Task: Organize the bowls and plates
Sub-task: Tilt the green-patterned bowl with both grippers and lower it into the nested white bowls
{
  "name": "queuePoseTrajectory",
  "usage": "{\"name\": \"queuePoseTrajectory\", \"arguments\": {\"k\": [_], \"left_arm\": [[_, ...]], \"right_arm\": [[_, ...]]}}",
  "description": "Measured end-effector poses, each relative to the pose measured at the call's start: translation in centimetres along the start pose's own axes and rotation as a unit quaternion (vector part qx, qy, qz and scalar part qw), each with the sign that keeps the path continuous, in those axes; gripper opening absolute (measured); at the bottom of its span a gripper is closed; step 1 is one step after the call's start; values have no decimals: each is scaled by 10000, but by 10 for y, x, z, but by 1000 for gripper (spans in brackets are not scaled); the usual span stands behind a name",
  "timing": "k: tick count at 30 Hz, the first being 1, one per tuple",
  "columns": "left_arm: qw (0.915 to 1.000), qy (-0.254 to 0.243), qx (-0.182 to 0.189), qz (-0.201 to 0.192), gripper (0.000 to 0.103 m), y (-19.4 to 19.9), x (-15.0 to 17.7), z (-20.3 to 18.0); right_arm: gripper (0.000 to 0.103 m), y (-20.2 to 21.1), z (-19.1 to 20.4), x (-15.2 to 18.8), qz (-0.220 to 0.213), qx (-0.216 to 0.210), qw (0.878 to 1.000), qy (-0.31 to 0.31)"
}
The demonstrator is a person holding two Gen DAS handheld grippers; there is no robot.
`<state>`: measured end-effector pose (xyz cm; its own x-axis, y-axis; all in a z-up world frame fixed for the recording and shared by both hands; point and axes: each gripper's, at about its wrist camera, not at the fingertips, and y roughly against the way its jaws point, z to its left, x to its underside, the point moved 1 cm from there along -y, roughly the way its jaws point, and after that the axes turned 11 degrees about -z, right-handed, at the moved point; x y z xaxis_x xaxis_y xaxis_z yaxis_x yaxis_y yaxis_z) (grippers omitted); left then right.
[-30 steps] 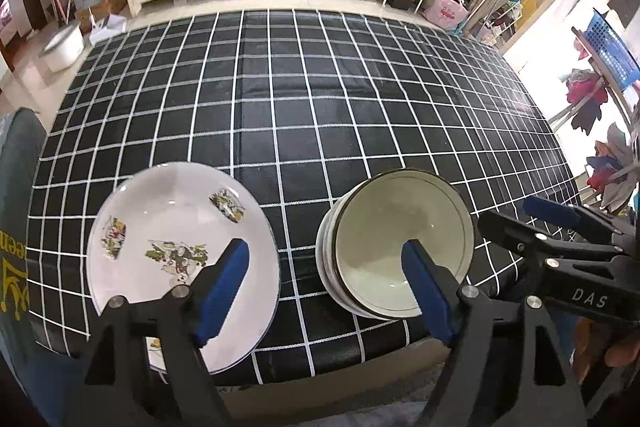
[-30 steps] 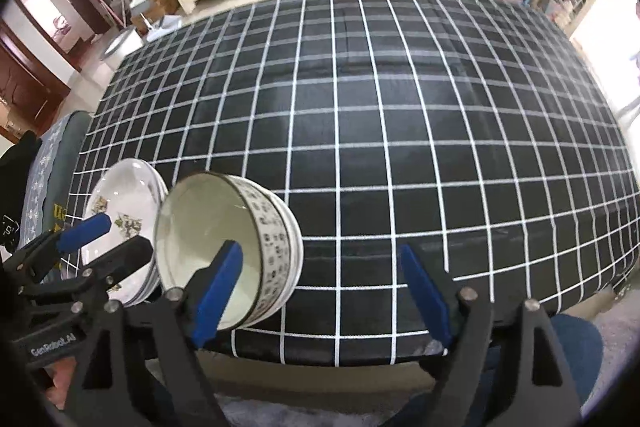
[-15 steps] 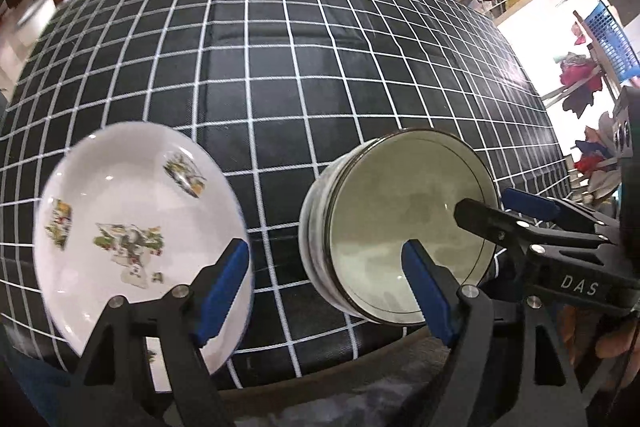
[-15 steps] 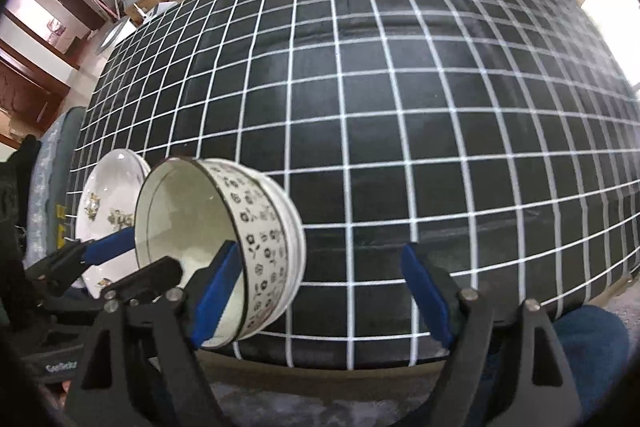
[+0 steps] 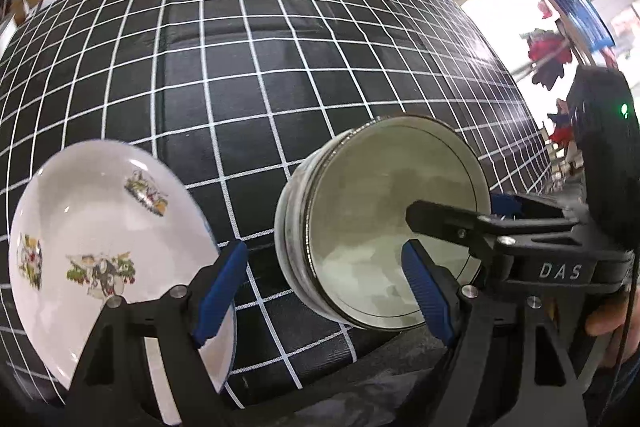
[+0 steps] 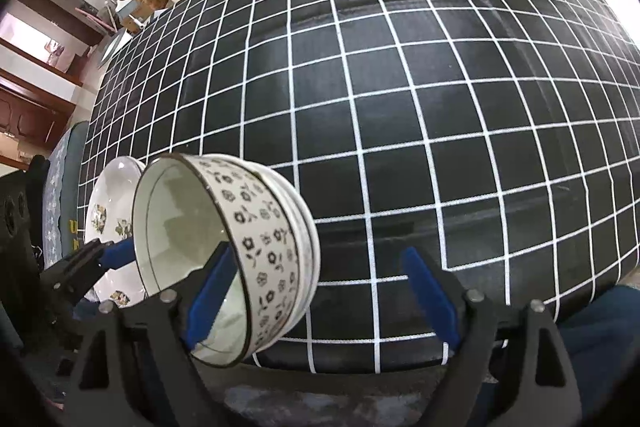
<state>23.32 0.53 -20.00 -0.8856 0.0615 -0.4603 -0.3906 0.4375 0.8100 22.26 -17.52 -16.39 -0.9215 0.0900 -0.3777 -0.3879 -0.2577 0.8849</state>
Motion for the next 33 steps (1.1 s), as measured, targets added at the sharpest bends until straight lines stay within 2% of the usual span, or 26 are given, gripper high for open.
{"name": "queuePoseTrajectory", "arguments": {"k": [9,14,21,25,27,29,31,33], "left_arm": [[9995,-61,287,100,77,-14,1,-3],[9991,-190,298,224,77,-22,5,-8],[9986,-268,366,259,77,-27,3,-12],[9986,-358,315,250,77,-32,3,-19],[9984,-434,264,243,77,-33,4,-23],[9981,-541,164,226,77,-34,6,-27],[9975,-671,35,200,75,-37,8,-33],[9976,-669,2,166,73,-37,8,-34]], "right_arm": [[94,-10,-5,5,127,42,9999,-19],[95,-14,-12,5,216,31,9996,-151],[95,-22,-29,10,608,-490,9940,-766],[94,-27,-30,17,732,-669,9914,-858],[88,-28,-31,21,808,-881,9887,-902],[73,-25,-32,24,759,-1048,9871,-939],[70,-22,-32,25,737,-1205,9845,-1035],[70,-20,-35,26,706,-1182,9848,-1059]]}}
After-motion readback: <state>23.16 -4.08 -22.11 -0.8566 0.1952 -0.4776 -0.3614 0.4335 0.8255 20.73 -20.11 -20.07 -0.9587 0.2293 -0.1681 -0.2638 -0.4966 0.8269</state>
